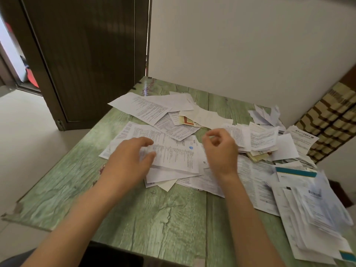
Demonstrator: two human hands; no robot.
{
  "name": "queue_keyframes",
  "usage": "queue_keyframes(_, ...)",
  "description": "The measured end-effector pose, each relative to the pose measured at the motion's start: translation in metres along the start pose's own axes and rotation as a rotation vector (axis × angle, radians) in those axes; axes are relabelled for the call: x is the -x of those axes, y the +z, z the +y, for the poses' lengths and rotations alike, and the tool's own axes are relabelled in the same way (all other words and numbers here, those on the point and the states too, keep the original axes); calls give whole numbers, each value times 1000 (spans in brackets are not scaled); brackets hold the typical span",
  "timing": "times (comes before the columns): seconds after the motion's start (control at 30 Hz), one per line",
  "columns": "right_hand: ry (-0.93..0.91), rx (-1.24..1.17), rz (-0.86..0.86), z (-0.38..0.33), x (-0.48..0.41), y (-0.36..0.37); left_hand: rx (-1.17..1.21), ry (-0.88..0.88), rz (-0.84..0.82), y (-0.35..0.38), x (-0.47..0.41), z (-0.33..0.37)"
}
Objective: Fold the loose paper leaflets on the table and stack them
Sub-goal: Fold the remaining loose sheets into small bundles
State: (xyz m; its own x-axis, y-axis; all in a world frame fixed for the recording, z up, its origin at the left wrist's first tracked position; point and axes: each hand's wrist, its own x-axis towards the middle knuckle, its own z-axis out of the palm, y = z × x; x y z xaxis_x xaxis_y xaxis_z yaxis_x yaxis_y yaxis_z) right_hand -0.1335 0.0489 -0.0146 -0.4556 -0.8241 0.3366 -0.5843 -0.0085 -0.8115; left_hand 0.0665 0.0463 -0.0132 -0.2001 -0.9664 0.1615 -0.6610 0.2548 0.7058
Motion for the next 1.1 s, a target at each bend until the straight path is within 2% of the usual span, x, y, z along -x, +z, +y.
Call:
queue_keyframes(0.1, -164, 94, -268, -5, 13, 20, -181, 61, -127, 9, -3, -4)
queue_keyframes(0.2, -219, 116, -359, -4, 17, 27, -269, 67, -216, 15, -6, -5)
queue_keyframes(0.37, -183, 26, -258, -4, 15, 25, -416, 163, -180, 16, -11, -5)
queue_keyframes(0.57, -71, -147, -37, -5, 6, 15, -545, 231, -165, 12, -10, -2)
queue_keyframes(0.77, 128, -367, 82, -5, 1, 5, -471, 191, -84, 16, -13, -4)
queue_keyframes(0.87, 197, -431, 65, -6, 1, 4, -372, 221, 64, 15, -9, -2)
queue_keyframes(1.03, 303, -577, -1, -8, 0, -1, 166, 178, 363, 0, -5, 5)
queue_keyframes(1.1, 309, -648, -74, -8, -1, -2, 405, 72, 427, -10, -3, 9)
